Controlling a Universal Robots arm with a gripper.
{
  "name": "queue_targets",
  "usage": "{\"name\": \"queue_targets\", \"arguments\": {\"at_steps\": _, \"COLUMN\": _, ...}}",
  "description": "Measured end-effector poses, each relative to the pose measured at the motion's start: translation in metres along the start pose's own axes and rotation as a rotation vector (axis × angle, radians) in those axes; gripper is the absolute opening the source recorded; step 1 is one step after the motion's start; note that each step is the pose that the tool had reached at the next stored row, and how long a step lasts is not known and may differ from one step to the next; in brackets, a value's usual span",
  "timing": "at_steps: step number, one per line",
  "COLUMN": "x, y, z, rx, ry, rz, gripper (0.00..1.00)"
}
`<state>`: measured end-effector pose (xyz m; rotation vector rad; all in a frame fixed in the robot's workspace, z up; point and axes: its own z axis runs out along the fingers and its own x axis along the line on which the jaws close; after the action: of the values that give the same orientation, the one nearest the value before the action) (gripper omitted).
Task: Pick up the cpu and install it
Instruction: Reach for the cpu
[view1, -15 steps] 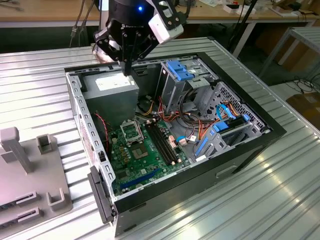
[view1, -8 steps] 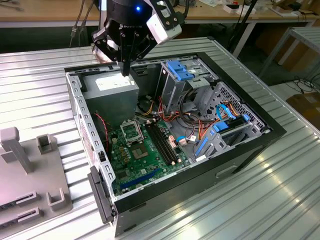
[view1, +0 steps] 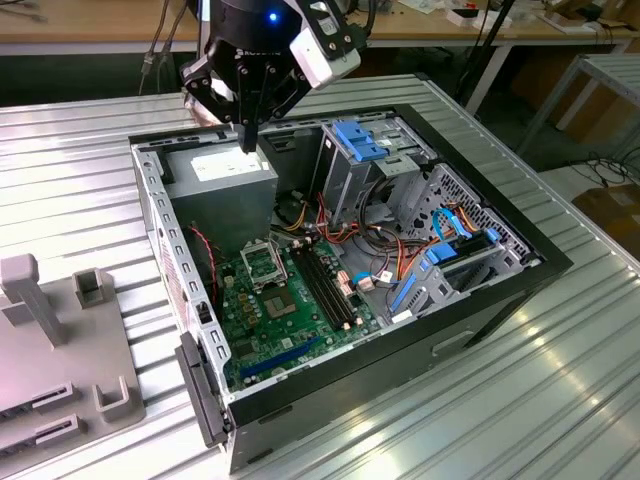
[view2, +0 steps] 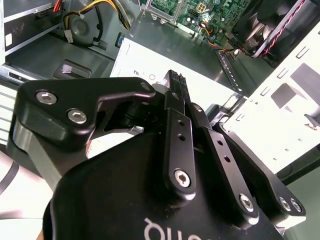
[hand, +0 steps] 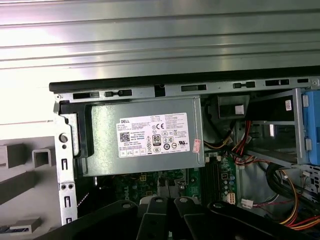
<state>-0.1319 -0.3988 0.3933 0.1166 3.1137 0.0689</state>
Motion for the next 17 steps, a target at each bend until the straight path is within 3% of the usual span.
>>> {"name": "queue_targets", "arguments": {"at_steps": 17, "x": 0.0054, "y": -0.0004, "z": -0.0001, "rx": 0.0, "ry": 0.0, "rz": 0.0, "gripper": 0.11}}
